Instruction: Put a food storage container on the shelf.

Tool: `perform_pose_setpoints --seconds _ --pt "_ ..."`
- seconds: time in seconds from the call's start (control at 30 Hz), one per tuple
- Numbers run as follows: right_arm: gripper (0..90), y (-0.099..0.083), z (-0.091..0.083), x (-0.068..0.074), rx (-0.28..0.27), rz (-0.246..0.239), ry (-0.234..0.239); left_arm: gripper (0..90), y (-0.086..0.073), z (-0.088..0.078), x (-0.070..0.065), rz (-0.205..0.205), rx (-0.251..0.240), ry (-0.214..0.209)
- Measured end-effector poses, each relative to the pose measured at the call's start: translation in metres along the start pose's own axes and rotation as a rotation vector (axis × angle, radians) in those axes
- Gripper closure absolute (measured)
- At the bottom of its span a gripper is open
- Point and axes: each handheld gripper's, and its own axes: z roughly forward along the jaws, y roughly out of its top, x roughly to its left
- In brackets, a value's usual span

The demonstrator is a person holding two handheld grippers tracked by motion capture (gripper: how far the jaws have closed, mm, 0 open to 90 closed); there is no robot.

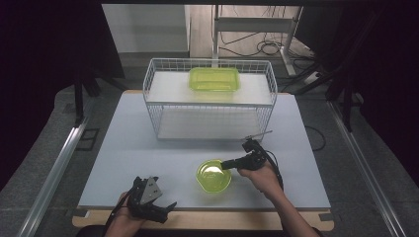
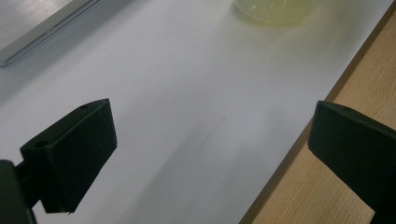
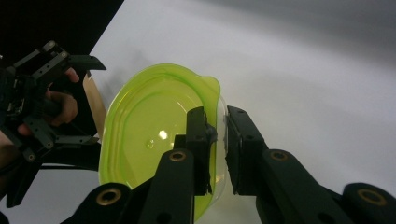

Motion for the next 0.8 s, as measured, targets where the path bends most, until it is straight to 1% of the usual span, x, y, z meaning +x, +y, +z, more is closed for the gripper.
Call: perform_pose_setpoints --seconds 0.03,0.07,0.1,0.17,0.2,0.33,0.4,0.47,0.5,0.53,0.6,0.73,0.77,0.8 --pt "80.5 0.0 0.0 0.0 0.0 0.0 0.0 1.0 0.0 0.0 0.0 0.001 0.001 0.0" --pt "81.1 0.0 -0.001 0.001 -0.003 0.012 0.023 1.1 0.0 0.0 0.0 0.002 0.001 0.001" --pt "81.1 0.0 -0.001 0.001 -0.003 0.012 0.023 1.1 0.0 0.0 0.0 0.002 0.002 0.002" --pt "81.8 0.0 -0.002 0.002 -0.011 0.021 0.053 1.0 0.0 0.0 0.0 0.003 0.002 0.003" --pt "82.0 0.0 -0.003 0.002 -0.017 0.023 0.06 1.1 0.0 0.0 0.0 0.004 0.001 0.003" --pt "82.5 0.0 -0.007 0.005 -0.022 0.011 0.056 1.0 0.0 0.0 0.0 0.006 0.002 0.003" --pt "82.8 0.0 -0.009 0.005 -0.031 0.017 0.067 1.0 0.0 0.0 0.0 0.007 0.002 0.002" --pt "83.2 0.0 -0.011 0.005 -0.038 0.016 0.068 1.1 0.0 0.0 0.0 0.007 0.002 0.003" --pt "83.6 0.0 -0.012 0.005 -0.044 0.021 0.077 1.1 0.0 0.0 0.0 0.007 0.002 0.003" --pt "83.7 0.001 -0.013 0.004 -0.049 0.028 0.096 1.1 0.0 0.0 0.0 0.007 0.002 0.002" --pt "83.7 0.002 -0.015 0.005 -0.053 0.017 0.075 1.1 0.0 0.0 0.0 0.006 0.003 0.002" --pt "83.1 0.003 -0.015 0.005 -0.046 0.005 0.066 1.1 0.0 0.0 -0.001 0.009 0.004 0.002" --pt "82.4 0.004 -0.015 0.004 -0.044 0.0 0.048 1.1 0.0 0.0 -0.001 0.011 0.005 0.002" --pt "81.4 0.004 -0.015 0.004 -0.041 -0.015 0.01 1.1 0.0 0.0 -0.001 0.012 0.005 0.002"
